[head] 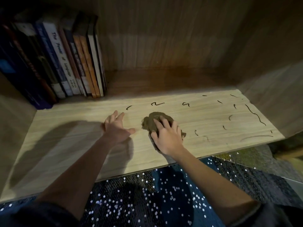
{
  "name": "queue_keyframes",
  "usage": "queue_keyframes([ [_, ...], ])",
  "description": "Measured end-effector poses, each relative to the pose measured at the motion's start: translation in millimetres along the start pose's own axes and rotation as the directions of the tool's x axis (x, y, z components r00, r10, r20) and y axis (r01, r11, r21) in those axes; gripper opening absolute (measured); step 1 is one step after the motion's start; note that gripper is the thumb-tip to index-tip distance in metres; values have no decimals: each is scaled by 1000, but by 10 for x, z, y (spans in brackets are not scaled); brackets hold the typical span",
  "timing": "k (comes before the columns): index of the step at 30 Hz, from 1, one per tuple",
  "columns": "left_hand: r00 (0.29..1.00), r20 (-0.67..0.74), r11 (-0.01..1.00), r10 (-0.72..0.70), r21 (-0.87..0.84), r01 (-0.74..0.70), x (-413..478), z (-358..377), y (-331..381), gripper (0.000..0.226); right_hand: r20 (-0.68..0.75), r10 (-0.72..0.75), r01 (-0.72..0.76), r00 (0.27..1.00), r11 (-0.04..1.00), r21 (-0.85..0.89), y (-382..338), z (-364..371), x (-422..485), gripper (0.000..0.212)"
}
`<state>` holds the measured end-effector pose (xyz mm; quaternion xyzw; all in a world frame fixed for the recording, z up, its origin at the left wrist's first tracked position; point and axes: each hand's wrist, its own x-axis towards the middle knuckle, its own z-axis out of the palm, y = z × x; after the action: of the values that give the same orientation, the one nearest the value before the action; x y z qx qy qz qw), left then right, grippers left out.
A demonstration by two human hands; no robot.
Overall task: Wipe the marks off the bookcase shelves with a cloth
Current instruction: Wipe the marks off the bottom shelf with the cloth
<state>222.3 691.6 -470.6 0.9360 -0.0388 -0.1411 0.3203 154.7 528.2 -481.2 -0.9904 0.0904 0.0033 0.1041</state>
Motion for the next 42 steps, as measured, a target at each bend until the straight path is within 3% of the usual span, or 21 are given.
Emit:
queue_keyframes([
  [3,996,75,998,-42,-48,46,53,16,-97,103,-26,114,-114,993,993,-18,71,19,201,54],
  [7,994,102,996,-31,84,23,97,90,-144,121,-12,251,-250,968,967,47,71,-9,759,53],
  [13,991,127,992,-47,122,32,116,80,-113,121,-18,-133,134,991,988,80,-140,41,605,44],
  [15,989,137,993,-49,114,34,133,85,-125,123,-34,-94,97,995,990,103,74,20,488,42],
  [19,988,147,993,-45,115,28,149,84,-128,124,-68,117,-110,991,989,104,142,-73,938,41],
  [21,988,147,992,-50,119,33,142,82,-126,123,-40,67,-63,997,995,76,-90,-15,981,43],
  [24,989,141,991,-46,129,27,137,82,-123,123,-35,-116,118,993,991,59,-118,84,776,44],
  [28,985,164,991,-45,131,23,135,74,-121,123,-76,89,-79,993,989,126,-17,-16,968,42],
  [33,983,174,989,-53,144,28,122,61,-100,124,-65,-30,37,997,993,112,-29,73,865,42],
  [37,982,181,988,-52,151,25,123,39,-98,123,-102,145,-127,984,978,165,-22,-13,957,41],
  [41,983,176,988,-46,151,19,128,57,-110,124,-87,-105,116,991,985,131,-10,104,631,42],
  [42,982,181,989,-46,147,20,124,56,-109,124,-84,-94,105,992,985,134,58,76,631,42],
])
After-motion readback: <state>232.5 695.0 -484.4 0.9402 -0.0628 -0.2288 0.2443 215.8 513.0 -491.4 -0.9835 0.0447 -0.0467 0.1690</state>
